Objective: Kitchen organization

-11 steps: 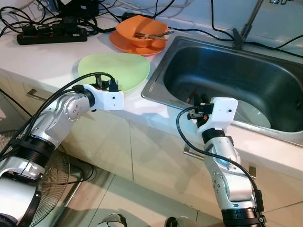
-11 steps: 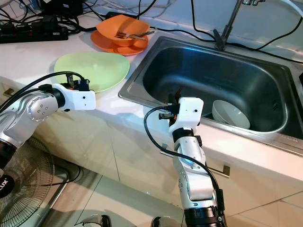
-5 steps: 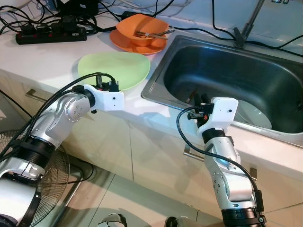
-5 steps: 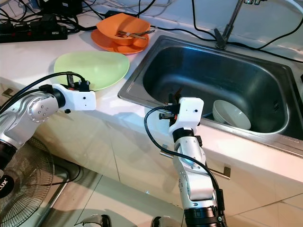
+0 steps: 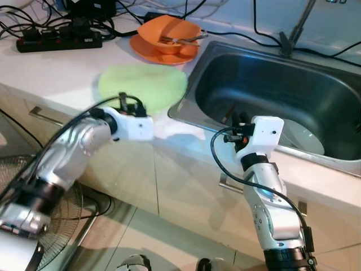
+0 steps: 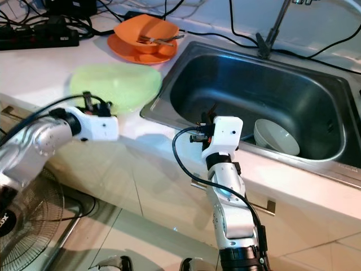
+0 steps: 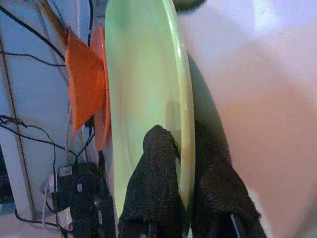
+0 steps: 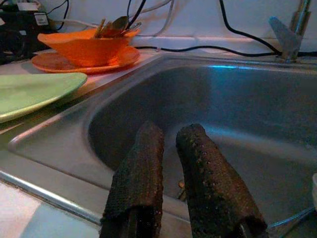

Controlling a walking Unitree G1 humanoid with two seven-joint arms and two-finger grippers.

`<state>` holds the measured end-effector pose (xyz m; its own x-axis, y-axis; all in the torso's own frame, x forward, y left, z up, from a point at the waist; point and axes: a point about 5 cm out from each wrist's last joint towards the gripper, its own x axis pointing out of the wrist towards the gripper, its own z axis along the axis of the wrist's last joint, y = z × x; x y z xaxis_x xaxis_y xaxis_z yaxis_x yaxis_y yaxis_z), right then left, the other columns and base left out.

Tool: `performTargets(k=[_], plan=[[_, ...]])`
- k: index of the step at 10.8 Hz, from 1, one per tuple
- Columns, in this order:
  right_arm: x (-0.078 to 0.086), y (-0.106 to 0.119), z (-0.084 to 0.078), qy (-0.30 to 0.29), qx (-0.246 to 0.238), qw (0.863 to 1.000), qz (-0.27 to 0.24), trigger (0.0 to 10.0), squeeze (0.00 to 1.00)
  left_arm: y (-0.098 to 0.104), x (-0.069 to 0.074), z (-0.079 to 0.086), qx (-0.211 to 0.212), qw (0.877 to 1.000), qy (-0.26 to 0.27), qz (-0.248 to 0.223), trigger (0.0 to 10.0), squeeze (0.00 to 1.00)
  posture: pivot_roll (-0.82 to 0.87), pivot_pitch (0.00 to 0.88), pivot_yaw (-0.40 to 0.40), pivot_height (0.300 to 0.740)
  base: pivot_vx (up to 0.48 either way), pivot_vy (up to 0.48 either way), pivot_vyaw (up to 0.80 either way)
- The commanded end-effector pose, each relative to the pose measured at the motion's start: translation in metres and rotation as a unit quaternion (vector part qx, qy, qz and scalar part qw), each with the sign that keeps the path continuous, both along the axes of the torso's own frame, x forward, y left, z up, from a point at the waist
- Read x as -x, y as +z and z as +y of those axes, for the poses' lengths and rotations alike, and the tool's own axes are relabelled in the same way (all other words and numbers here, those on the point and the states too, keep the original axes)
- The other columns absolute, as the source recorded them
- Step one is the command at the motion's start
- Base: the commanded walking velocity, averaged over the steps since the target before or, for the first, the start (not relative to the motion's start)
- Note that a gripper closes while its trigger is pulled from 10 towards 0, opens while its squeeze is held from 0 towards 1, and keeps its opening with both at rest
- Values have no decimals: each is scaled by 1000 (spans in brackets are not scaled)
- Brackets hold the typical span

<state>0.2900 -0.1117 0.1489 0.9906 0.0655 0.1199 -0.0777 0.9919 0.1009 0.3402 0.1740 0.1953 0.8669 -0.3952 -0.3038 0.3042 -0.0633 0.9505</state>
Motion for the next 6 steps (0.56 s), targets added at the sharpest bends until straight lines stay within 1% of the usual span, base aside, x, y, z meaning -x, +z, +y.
performTargets(k=[1, 2, 3, 4, 5, 6], plan=[[-2, 0, 0, -1, 1, 1000, 5, 10000, 0, -5, 4, -5, -10, 1000, -10, 11, 0, 0, -19, 104, -44, 740, 0, 0, 0], [-2, 0, 0, 0, 1, 1000, 4, 10000, 0, 2, 7, -11, -6, 1000, -13, -19, 2549, 0, -17, 104, -47, 740, 0, 0, 0], [-3, 0, 1, 1, 1, 1000, 4, 10000, 0, 7, 9, -16, -2, 999, -8, -44, 10000, 0, -17, 104, -47, 740, 0, 0, 0], [-4, 0, 1, 2, 1, 1000, 3, 10000, 0, 8, 10, -18, 3, 998, -3, -55, 10000, 0, -13, 100, -49, 740, 0, 0, 0], [-5, 1, 2, 3, 1, 1000, 2, 10000, 0, 14, 9, -21, 13, 996, 7, -88, 10000, 0, -15, 98, -50, 740, 0, 0, 0], [-5, 1, 2, 3, 1, 1000, 2, 10000, 0, 20, 7, -22, 18, 994, 16, -109, 10000, 0, -15, 97, -51, 740, 0, 0, 0]])
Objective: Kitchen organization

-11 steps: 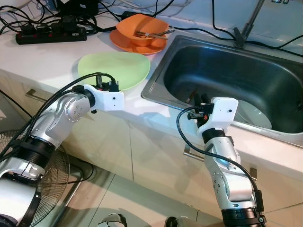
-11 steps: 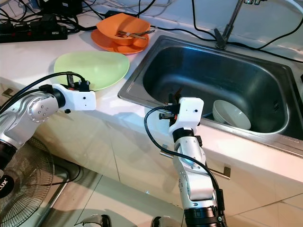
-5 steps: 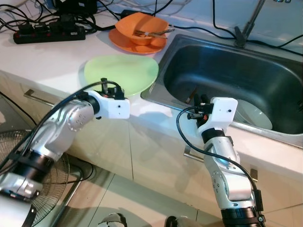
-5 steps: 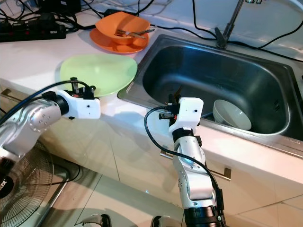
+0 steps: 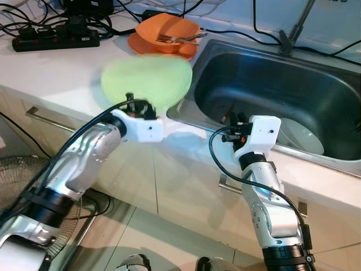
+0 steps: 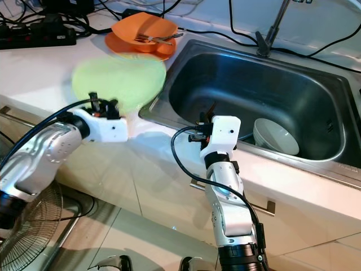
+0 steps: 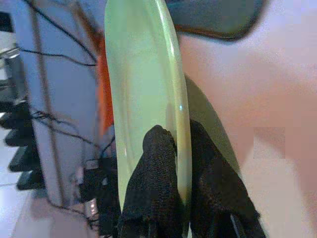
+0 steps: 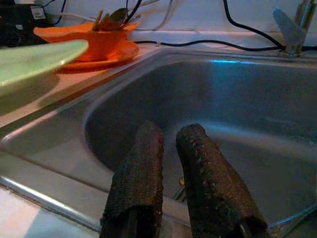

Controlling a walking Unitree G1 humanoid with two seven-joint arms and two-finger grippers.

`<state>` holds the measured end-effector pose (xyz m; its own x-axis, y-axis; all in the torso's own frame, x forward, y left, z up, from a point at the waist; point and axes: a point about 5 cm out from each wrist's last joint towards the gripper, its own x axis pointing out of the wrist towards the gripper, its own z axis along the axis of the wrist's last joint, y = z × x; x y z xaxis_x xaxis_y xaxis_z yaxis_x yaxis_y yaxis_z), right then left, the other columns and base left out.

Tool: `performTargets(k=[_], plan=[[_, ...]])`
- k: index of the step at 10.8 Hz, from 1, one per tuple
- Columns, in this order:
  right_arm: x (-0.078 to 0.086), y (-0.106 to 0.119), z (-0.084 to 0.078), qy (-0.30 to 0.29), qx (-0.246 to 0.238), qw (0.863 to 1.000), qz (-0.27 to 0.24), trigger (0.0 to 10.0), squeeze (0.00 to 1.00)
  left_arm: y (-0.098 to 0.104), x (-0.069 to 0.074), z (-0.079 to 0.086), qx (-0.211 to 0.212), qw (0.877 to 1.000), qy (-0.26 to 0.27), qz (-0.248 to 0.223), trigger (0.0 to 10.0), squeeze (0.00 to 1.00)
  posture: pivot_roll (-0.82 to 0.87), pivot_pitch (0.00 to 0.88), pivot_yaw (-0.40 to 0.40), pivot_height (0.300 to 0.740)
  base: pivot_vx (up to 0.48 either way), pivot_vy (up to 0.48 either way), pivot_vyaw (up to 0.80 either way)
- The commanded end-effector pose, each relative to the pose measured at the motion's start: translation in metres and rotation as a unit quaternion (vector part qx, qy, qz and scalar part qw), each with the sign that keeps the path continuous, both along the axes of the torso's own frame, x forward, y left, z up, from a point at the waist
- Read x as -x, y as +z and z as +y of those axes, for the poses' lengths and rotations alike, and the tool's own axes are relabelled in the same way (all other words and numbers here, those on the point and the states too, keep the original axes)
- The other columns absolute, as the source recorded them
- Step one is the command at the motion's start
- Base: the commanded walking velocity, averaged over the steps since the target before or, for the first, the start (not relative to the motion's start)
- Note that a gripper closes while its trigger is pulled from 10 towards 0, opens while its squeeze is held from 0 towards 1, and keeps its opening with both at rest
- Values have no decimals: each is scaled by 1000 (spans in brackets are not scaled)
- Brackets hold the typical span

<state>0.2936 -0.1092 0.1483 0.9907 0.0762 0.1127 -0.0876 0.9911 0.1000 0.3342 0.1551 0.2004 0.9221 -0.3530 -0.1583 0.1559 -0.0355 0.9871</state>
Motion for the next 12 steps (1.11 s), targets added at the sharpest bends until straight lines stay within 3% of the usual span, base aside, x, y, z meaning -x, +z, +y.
performTargets(k=[1, 4, 5, 8, 10, 12], plan=[[-2, 2, -1, -3, 0, 1000, -2, 10000, 0, 26, -2, 0, 4, 997, 9, -71, 10000, 0, -15, 94, -52, 740, 0, 0, 0], [-6, 9, 1, 0, -21, 1000, -6, 10000, 0, 30, 1, -6, 13, 995, 0, -95, 10000, 0, -15, 93, -52, 740, 0, 0, 0], [-8, 15, 3, 6, -36, 999, -10, 10000, 1000, 28, 3, -10, 20, 995, -3, -96, 10000, 0, -15, 93, -52, 740, 0, 0, 0], [-16, 52, 12, 42, -128, 991, -27, 10000, 1000, 18, 6, -20, 29, 995, -25, -89, 10000, 0, -24, 87, -52, 740, 0, 0, 0], [-19, 73, 17, 84, -212, 973, -33, 10000, 1000, 17, 6, -24, 33, 995, -31, -89, 10000, 0, -30, 73, -53, 740, 0, 0, 0], [-21, 77, 21, 109, -239, 965, -20, 10000, 1000, 17, 6, -28, 35, 994, -41, -90, 10000, 0, -30, 70, -54, 740, 0, 0, 0]])
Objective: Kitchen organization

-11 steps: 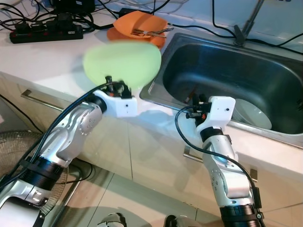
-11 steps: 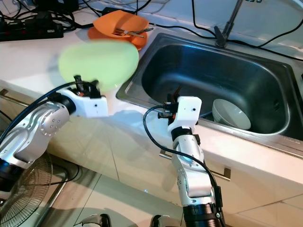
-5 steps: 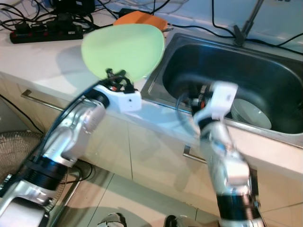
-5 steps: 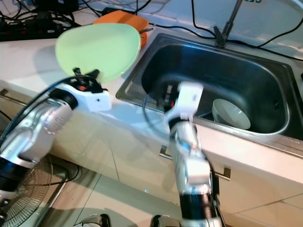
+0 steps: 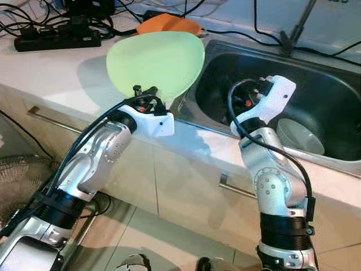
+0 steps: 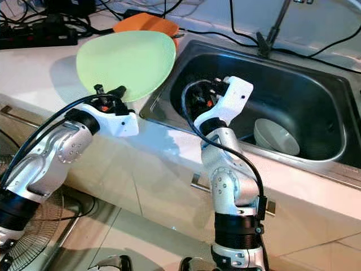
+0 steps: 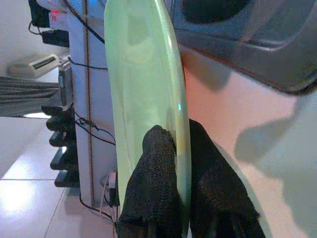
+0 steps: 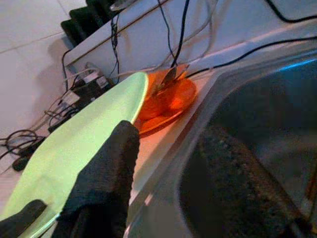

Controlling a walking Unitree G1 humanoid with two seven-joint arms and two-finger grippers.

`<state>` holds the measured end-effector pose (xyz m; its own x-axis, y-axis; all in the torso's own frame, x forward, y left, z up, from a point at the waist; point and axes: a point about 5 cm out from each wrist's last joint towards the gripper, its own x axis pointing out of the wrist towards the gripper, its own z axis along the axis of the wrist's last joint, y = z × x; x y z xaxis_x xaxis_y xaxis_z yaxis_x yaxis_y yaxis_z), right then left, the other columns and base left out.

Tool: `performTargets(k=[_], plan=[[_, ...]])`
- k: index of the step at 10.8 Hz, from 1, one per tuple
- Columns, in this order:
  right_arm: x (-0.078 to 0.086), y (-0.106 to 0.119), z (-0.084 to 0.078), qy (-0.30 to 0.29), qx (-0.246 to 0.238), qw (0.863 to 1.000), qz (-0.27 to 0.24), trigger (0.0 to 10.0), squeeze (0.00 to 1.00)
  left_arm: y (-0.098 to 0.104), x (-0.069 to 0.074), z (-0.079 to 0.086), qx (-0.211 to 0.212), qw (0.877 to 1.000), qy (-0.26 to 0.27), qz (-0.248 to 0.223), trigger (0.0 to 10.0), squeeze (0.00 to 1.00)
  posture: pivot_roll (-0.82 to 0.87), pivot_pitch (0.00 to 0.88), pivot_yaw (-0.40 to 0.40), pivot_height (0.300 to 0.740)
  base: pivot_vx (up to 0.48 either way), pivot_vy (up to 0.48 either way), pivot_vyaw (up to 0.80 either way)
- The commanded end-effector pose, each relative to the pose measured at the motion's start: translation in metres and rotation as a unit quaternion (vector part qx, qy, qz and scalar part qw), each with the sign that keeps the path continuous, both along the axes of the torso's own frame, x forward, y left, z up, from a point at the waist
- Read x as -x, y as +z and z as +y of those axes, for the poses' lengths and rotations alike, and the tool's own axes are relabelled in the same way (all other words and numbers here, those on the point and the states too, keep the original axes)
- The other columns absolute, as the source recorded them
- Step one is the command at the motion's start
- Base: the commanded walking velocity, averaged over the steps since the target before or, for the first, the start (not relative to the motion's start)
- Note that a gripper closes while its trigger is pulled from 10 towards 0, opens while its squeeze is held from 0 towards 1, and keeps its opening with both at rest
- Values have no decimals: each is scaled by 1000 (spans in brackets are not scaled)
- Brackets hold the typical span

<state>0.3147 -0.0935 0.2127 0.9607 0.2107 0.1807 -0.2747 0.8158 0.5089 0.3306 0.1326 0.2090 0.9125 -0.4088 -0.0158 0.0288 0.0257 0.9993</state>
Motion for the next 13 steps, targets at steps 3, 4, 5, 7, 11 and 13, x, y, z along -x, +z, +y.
performTargets(k=[3, 4, 5, 7, 11, 13], plan=[[2, 5, 21, 59, -22, 998, 14, 10000, 0, 8, 4, -15, 6, 999, -35, -29, 10000, 0, -21, 55, -62, 740, 0, 0, 0], [3, 5, 24, 70, -30, 997, 20, 10000, 0, 7, 6, -19, 6, 998, -47, -29, 10000, 0, -21, 55, -62, 740, 0, 0, 0], [3, 4, 25, 73, -37, 996, 24, 10000, 0, 6, 7, -22, 6, 998, -55, -29, 10000, 0, -19, 49, -63, 740, 0, 0, 0], [3, 4, 26, 78, -51, 995, 29, 10000, 0, 4, 8, -25, 3, 998, -63, -26, 10000, 0, -18, 47, -63, 740, 0, 0, 0], [1, -3, 26, 80, -75, 993, 51, 10000, 0, 7, 11, -33, 12, 996, -85, -36, 10000, 0, -16, 52, -62, 740, 0, 0, 0], [0, -7, 30, 84, -93, 990, 65, 10000, 0, 8, 12, -34, 15, 995, -91, -41, 10000, 0, -13, 56, -63, 740, 0, 0, 0]])
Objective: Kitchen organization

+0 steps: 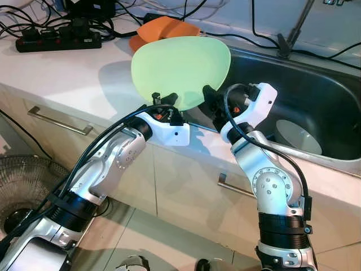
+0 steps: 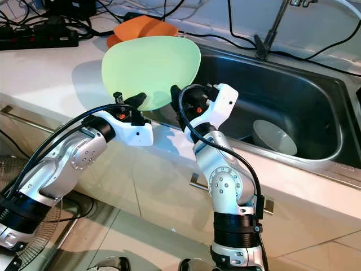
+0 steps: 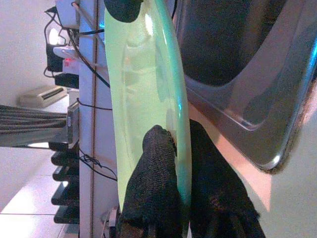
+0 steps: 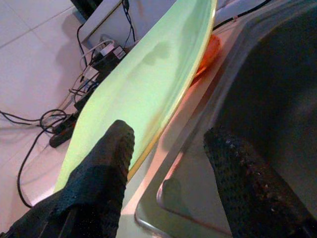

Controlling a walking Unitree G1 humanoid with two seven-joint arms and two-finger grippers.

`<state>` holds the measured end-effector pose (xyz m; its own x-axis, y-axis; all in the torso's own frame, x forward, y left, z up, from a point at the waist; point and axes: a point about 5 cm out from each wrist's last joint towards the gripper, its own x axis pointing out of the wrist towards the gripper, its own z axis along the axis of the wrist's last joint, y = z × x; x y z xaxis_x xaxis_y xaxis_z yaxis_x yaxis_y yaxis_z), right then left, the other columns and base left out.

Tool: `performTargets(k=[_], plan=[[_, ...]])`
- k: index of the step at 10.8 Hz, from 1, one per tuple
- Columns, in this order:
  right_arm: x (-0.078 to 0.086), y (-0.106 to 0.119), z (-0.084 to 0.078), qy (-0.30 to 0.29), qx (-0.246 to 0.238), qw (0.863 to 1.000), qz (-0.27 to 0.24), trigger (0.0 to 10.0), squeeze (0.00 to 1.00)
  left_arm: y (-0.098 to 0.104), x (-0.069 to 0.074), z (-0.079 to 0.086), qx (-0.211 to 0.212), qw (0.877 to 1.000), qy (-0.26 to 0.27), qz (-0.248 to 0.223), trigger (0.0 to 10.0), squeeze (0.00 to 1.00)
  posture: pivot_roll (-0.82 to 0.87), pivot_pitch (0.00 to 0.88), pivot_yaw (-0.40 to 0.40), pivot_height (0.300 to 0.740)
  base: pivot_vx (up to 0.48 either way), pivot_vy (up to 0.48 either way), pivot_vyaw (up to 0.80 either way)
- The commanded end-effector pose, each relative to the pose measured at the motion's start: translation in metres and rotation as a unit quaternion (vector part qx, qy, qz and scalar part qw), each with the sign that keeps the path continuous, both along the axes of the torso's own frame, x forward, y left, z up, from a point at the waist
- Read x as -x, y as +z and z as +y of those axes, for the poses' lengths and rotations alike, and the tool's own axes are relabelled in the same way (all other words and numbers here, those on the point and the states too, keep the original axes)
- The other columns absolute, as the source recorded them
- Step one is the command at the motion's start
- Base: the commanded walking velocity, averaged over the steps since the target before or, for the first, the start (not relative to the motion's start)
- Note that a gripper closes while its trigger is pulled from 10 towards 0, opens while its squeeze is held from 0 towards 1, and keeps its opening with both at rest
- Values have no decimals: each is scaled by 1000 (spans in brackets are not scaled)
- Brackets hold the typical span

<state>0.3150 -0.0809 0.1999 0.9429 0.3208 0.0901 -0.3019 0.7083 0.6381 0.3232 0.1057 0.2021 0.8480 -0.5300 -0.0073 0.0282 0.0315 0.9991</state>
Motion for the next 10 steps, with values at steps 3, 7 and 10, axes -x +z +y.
performTargets(k=[3, 7, 10], plan=[[-5, 7, 20, 16, -100, 994, 31, 10000, 0, 11, 7, -8, 11, 999, -27, -35, 10000, 0, -11, 70, -67, 740, 0, 0, 0], [-8, 13, 25, 26, -154, 987, 45, 10000, 0, 10, 9, -9, 9, 999, -32, -34, 10000, 0, -12, 80, -72, 740, 0, 0, 0], [-13, 23, 28, 34, -177, 983, 43, 10000, 0, 7, 9, -11, 3, 999, -35, -30, 10000, 0, -12, 80, -72, 740, 0, 0, 0]])
